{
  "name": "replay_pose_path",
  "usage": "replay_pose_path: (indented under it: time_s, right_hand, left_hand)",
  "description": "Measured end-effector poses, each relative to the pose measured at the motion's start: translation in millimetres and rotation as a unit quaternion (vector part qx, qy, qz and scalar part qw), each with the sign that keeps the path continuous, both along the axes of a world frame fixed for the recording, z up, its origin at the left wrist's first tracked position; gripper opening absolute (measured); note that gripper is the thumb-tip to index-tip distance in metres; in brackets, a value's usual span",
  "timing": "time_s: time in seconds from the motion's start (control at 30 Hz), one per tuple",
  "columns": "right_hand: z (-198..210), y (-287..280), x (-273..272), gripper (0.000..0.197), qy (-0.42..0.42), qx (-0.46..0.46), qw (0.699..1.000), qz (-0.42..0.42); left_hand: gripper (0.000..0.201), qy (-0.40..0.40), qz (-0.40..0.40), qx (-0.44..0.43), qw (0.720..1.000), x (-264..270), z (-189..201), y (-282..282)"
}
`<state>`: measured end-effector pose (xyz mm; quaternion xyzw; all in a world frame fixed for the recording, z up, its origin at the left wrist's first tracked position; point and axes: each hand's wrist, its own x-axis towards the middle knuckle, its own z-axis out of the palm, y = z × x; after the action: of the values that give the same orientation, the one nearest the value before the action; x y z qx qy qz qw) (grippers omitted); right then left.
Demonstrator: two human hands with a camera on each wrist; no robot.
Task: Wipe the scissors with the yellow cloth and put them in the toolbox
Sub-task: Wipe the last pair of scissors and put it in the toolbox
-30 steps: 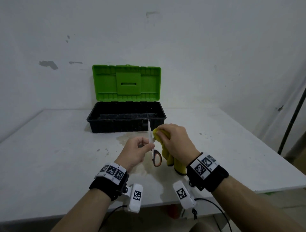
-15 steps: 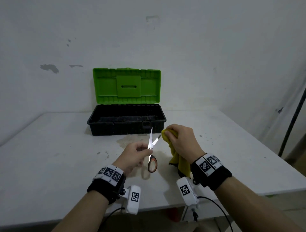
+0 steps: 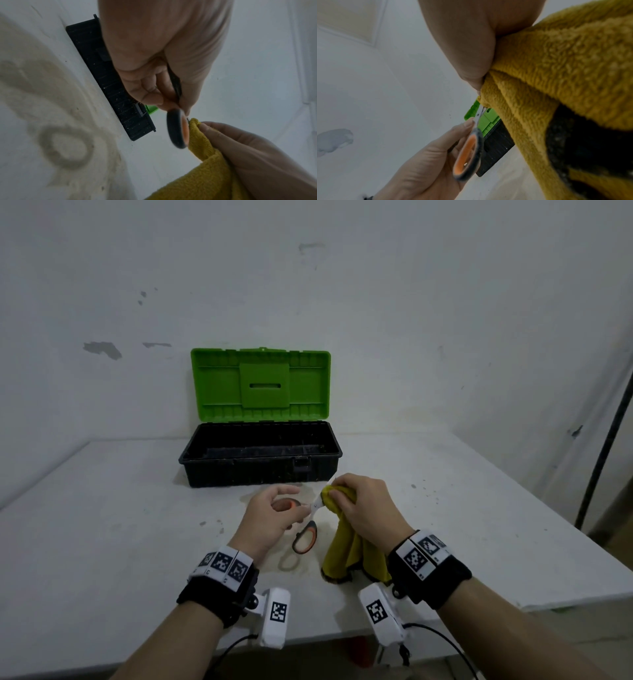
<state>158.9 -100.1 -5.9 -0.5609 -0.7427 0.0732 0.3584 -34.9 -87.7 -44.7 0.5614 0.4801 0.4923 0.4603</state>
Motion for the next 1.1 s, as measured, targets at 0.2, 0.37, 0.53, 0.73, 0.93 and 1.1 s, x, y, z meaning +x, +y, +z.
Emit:
replay_pose_path:
  time_s: [0.2, 0.37, 0.53, 0.73, 0.93, 1.1]
  right_hand:
    - [2.6, -1.5, -0.9, 0.017, 0.021, 0.004, 1.000, -0.004]
    - [7.8, -6.8, -4.0, 0.019, 0.008, 0.003, 1.000, -0.001]
    - [12.9, -10.4, -6.7, 0.023, 0.042, -0.008, 0.999, 0.021]
    - [3.8, -5.8, -22.7, 0.020, -0.006, 0.036, 0.996, 0.077]
    - [0.5, 1.9, -22.7, 0.018, -0.053, 0.027, 0.998, 0.006]
    - [12.2, 14.8, -1.1, 0.019, -0.003, 0.035, 0.998, -0.059]
  left_hand:
    - [0.018, -0.176, 0.046, -0.027, 0.983, 9.0, -1.8, -0.2]
    - [0.012, -0.260, 0.024, -0.092, 0.961, 17.9, 3.9, -2.1]
    - [0.012, -0.232, 0.046, -0.073, 0.969, 21.0, 0.1, -2.2]
    - [0.023, -0.214, 0.013, -0.055, 0.975, 26.1, -2.6, -5.9]
    - [0.023, -0.161, 0.056, -0.030, 0.985, 23.6, -6.6, -7.4]
    - [0.024, -0.148, 0.079, -0.013, 0.986, 21.6, -4.0, -10.5]
